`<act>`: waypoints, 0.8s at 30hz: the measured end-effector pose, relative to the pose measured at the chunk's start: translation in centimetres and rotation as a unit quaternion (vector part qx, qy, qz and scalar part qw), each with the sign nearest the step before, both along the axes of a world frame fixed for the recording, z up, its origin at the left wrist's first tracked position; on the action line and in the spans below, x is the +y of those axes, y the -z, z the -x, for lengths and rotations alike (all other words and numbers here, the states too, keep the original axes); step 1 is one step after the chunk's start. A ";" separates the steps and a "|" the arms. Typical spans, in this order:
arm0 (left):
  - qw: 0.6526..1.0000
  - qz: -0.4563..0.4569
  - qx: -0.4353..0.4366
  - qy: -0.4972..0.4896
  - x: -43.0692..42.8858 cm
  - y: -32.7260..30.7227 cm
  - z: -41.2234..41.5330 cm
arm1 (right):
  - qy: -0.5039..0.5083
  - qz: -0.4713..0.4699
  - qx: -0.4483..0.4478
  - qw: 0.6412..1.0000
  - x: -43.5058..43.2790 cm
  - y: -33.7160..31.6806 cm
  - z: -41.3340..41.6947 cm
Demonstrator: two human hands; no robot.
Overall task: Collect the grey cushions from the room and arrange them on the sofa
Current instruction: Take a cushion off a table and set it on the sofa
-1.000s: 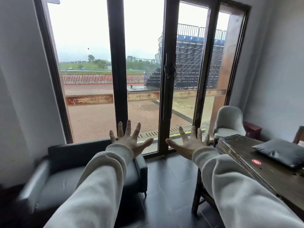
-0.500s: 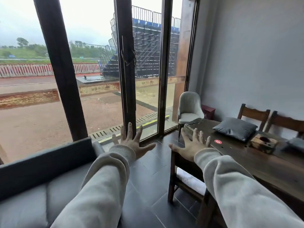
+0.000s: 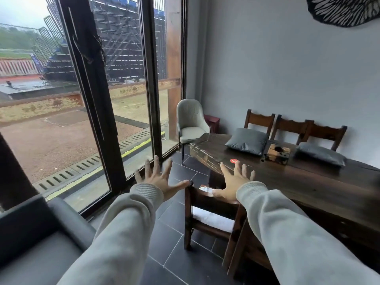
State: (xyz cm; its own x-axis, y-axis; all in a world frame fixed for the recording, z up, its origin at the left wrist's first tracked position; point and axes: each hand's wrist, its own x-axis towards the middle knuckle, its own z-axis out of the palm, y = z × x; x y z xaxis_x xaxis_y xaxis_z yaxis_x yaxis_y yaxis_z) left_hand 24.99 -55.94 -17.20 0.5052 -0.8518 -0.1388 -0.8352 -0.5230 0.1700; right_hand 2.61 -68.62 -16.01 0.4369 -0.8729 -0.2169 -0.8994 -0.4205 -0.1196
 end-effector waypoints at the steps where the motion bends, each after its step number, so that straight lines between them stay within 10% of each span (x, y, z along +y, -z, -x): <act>1: 1.000 -0.002 0.001 0.007 -1.2 0.4 -0.4 | 0.006 -0.007 0.000 1.000 -1.0 0.3 -0.1; 24: 0.989 -0.092 0.037 0.111 -41.8 7.9 -3.4 | 0.153 -0.094 -0.034 0.983 -36.9 7.3 -0.7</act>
State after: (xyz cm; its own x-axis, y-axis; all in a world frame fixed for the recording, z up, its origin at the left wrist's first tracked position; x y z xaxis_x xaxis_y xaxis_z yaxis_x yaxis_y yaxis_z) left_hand 28.41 -97.72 -25.13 0.2922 -0.8971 -0.3315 -0.9216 -0.3567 0.1529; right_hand 3.34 -105.55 -23.29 0.1792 -0.9133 -0.3659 -0.9677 -0.0967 -0.2326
